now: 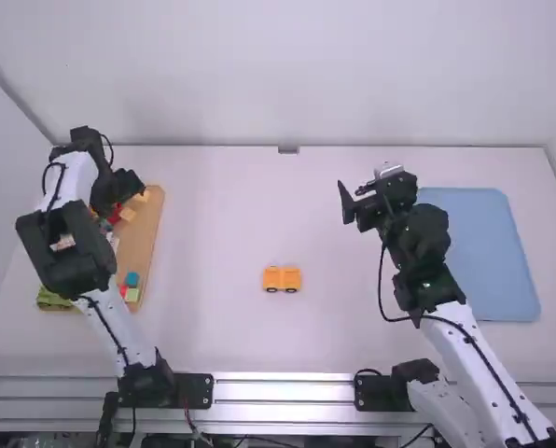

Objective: Assemble lego blocks to make yellow taxi

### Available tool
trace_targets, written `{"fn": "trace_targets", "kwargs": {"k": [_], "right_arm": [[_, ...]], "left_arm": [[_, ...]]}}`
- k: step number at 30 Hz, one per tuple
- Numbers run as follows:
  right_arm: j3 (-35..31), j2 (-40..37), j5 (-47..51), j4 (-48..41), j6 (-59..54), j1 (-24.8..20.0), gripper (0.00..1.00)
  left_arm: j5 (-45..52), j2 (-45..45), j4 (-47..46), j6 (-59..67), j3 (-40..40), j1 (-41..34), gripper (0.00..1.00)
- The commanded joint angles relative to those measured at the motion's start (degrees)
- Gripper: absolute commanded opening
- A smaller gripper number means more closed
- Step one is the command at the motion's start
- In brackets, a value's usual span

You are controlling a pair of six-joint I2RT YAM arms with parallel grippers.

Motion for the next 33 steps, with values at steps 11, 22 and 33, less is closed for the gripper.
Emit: {"fn": "trace_targets", "kwargs": {"k": [11, 22, 33], "right_arm": [[2.5, 0.2, 0.2, 0.4, 0.6, 0.0, 0.98], [2.5, 0.2, 0.2, 0.4, 0.6, 0.0, 0.98], [2.5, 0.2, 0.2, 0.3, 0.6, 0.0, 0.98]], "left_arm": [[-5.2, 1.3, 3.7, -4.0, -2.8, 0.8, 0.7], [-8.0, 1.3, 9.9, -5.9, -7.8, 0.9, 0.64], [-8.2, 1.3, 17.4, -6.1, -12.5, 0.9, 0.61]]}}
